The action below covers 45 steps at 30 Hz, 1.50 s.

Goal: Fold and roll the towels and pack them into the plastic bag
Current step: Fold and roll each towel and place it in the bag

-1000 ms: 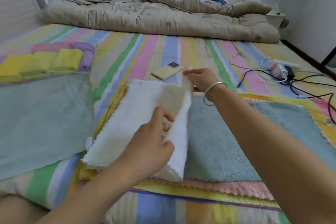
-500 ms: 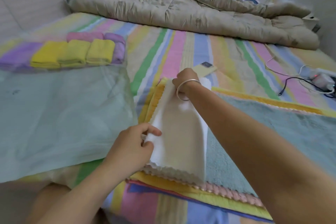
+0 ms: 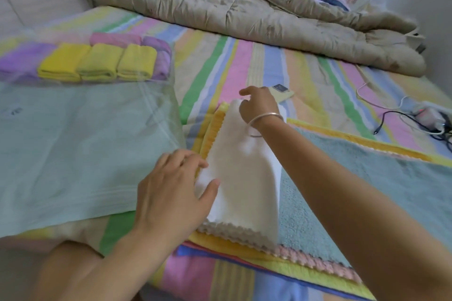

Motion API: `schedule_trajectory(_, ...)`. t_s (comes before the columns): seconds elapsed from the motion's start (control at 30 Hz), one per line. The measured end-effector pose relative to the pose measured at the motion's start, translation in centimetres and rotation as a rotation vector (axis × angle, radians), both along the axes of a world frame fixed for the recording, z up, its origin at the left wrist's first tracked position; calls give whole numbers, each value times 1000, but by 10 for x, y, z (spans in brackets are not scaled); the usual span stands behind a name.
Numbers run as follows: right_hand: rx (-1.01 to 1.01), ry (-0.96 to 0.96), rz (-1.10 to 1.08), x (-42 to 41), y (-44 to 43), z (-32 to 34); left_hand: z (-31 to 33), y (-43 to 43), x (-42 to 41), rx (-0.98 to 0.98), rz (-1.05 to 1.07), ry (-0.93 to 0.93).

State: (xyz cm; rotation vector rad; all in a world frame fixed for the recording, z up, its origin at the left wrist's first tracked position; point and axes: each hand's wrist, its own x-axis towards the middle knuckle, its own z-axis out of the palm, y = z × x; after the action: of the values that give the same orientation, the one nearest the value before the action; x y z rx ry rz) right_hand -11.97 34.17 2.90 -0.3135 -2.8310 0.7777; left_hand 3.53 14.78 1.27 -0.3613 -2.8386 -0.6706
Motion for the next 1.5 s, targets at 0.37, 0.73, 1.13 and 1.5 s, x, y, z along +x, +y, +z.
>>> schedule_trajectory(0.37,481,-246,77,38,24,-63,-46,60,-3,-203,-445,20)
schedule_trajectory(0.73,317,-55,333,96,55,-59,-41,19,-8,-32,-643,18)
schedule_trajectory(1.13,420,209,690,208,52,-57,-50,-12,-7,53,-618,-25)
schedule_trajectory(1.5,136,396,284,219,-8,-70,-45,-1,-17,203,-490,-121)
